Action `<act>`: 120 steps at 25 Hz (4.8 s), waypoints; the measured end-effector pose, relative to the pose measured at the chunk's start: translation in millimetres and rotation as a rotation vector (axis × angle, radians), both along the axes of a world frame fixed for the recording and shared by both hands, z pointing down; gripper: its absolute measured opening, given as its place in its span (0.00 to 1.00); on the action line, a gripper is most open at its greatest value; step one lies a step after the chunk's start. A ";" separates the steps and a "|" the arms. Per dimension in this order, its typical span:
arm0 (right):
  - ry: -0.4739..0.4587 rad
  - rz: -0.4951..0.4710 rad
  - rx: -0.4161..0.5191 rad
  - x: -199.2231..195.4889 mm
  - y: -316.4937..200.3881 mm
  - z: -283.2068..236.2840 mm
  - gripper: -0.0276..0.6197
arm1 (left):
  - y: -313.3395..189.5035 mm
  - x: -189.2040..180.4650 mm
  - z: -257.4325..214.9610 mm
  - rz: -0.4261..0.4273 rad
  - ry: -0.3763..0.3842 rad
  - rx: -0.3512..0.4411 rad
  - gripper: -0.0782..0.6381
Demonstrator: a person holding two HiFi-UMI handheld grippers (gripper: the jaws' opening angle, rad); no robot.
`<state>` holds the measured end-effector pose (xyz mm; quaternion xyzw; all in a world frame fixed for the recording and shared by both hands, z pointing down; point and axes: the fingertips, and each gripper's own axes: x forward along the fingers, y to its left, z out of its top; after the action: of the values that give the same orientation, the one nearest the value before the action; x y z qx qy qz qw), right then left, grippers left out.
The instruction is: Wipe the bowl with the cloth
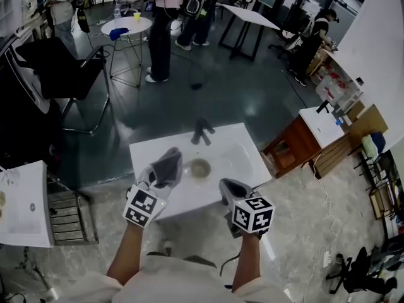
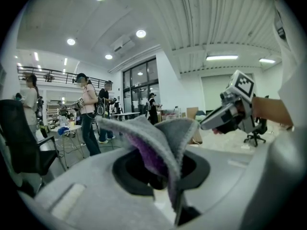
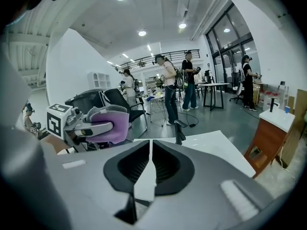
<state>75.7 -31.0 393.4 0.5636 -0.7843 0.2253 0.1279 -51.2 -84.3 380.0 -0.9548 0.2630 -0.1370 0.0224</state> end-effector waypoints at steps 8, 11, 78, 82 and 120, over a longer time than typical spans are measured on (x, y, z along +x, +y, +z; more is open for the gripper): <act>0.028 -0.022 -0.033 11.3 -20.6 19.0 0.09 | -6.5 -0.7 22.9 -0.028 -0.023 -0.043 0.21; 0.029 -0.056 -0.056 18.1 -30.8 31.8 0.11 | -13.4 3.4 34.7 -0.060 -0.027 -0.062 0.21; 0.322 -0.663 -0.669 6.3 -204.8 413.9 0.36 | -119.2 42.2 242.8 -0.465 -0.168 -0.506 0.21; 0.392 -0.669 -0.671 7.7 -203.0 428.8 0.38 | -114.3 37.4 245.5 -0.466 -0.170 -0.510 0.21; 0.295 -0.561 -0.613 17.2 -199.3 388.8 0.07 | -94.5 22.3 204.6 -0.373 -0.141 -0.443 0.21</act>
<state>92.9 -230.4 782.2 0.2911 -0.7773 0.3213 0.4558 -28.9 -178.8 584.6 -0.8596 0.3954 -0.2589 -0.1941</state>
